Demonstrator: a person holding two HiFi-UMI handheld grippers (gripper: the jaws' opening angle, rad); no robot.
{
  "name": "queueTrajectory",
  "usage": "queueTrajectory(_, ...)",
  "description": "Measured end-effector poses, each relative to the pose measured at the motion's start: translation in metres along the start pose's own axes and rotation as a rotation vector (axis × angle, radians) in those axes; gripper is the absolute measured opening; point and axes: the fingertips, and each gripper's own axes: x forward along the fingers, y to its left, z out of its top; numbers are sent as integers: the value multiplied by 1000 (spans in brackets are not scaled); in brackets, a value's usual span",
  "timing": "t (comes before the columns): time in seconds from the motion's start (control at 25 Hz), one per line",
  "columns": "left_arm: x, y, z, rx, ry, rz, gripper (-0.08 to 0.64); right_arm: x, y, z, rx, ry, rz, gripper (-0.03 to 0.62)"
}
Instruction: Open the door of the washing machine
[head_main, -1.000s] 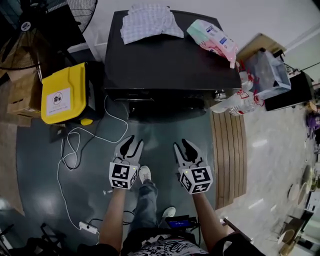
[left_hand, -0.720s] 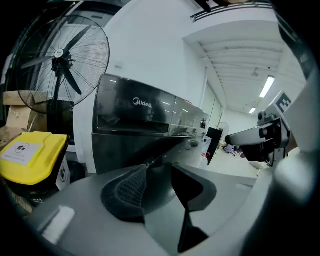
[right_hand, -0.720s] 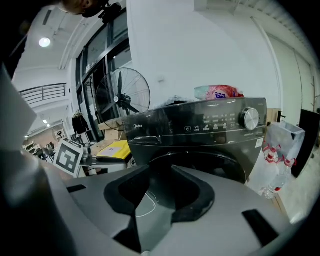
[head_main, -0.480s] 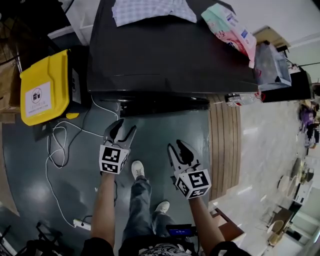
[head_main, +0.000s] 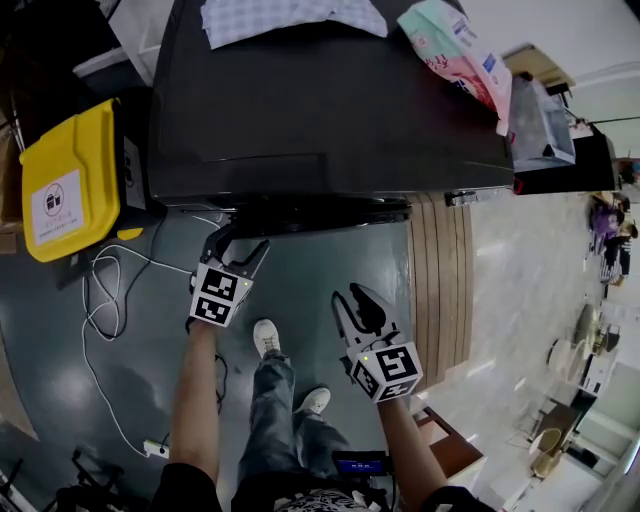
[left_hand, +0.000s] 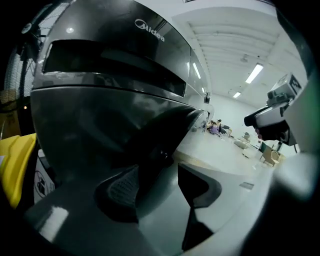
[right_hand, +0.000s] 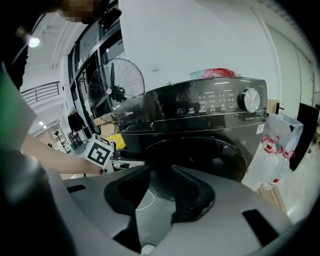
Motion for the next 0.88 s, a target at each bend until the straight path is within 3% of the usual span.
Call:
queueTrajectory(0.28,9,-4,1,60,48,-54,196,-9,-8,-7,22,1,-12,127)
queueTrajectory(0.64,10,-6,-1,52,99,-26,190,-20,-6,-24,58,19,-9,118)
queueTrajectory(0.88,-8,-36,-27,-3,122,-94,169,-26,-8,-22,64,13,-14,115)
